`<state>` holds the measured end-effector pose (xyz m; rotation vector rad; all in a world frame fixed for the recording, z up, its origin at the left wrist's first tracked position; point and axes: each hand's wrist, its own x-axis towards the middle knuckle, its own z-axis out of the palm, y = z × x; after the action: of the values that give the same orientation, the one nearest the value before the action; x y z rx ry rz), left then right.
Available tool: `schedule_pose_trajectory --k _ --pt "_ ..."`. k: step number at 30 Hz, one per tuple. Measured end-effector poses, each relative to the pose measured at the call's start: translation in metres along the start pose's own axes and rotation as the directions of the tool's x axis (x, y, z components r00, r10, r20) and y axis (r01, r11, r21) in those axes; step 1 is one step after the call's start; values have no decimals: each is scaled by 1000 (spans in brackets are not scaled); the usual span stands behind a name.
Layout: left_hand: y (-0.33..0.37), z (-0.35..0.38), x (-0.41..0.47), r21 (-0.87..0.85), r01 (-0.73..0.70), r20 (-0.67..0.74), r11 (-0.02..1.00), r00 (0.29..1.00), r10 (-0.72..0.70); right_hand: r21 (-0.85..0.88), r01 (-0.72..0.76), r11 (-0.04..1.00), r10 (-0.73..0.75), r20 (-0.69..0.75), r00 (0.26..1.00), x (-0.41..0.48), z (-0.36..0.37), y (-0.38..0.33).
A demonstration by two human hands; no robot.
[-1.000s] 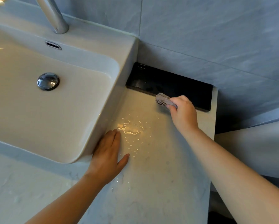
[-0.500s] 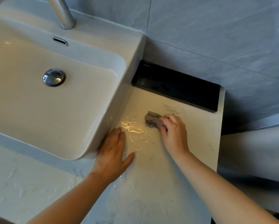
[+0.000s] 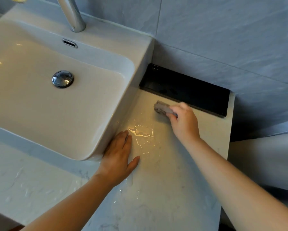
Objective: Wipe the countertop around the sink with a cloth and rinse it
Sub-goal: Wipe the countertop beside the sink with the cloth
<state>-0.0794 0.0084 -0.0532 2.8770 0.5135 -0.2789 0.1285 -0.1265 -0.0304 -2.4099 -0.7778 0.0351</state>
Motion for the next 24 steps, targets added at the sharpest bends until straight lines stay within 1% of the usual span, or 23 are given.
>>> schedule_pose_trajectory --k 2,4,7,10,14,19,22,24 --pt "0 -1 -2 -40 8 -24 999 1000 -9 -58 6 998 -7 -4 1000 27 10 6" --pt "2 -1 -7 -126 25 -60 992 998 -32 -95 -27 995 27 4 1000 42 23 11" --pt "4 0 -17 -192 39 -110 981 992 -61 -38 -108 993 106 -53 993 42 39 9" --pt "2 -1 -23 -153 58 -103 987 992 -74 13 -88 996 88 -60 994 25 45 2" --pt "-4 7 -31 -167 77 -59 983 994 -88 28 -15 999 15 -3 1000 -13 46 -13" --pt "-10 20 -35 -174 12 -66 985 998 -24 22 38 999 -39 52 998 -54 43 -24" --pt "-10 19 -35 -167 -2 -73 986 997 -10 46 58 997 -64 153 986 -65 36 -29" --pt "-11 18 -36 -165 -9 -66 986 998 -2 117 21 993 -46 218 975 -61 27 -30"
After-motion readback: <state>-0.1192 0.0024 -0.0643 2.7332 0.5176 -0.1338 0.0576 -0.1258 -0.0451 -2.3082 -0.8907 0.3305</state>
